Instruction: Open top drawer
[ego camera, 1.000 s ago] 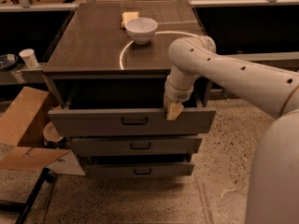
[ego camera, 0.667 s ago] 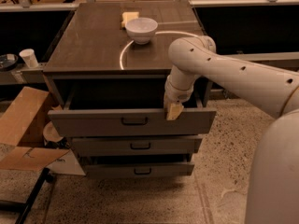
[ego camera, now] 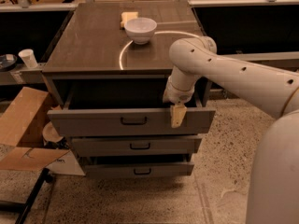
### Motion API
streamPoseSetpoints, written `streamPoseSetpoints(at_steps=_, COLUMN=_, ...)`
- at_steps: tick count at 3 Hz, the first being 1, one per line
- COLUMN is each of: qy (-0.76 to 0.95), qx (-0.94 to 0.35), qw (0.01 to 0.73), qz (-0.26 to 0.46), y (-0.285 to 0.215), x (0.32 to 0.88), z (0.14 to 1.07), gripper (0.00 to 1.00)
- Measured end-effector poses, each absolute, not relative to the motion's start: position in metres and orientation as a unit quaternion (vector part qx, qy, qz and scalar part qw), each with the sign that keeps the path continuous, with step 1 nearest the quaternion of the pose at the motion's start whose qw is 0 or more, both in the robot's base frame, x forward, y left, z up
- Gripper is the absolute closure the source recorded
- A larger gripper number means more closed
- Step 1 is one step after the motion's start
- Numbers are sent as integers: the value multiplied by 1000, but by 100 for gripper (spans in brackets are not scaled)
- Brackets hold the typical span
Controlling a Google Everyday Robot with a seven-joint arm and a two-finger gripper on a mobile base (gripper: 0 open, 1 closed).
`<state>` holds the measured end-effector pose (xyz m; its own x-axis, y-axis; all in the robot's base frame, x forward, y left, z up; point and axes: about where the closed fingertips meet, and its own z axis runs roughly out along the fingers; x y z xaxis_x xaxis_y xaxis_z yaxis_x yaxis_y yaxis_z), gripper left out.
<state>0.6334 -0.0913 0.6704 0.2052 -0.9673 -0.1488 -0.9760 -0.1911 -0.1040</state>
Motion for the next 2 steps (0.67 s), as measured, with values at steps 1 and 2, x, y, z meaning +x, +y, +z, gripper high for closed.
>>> streamPoseSetpoints(at_steps=1, qy=618, qx=-782, qw=68, qz=45, y=-89, x=605, z=659, gripper=0)
streamPoseSetpoints(at_steps=2, qy=606, qx=-791, qw=38, qz=76, y=-86, x=560, z=647, gripper=16)
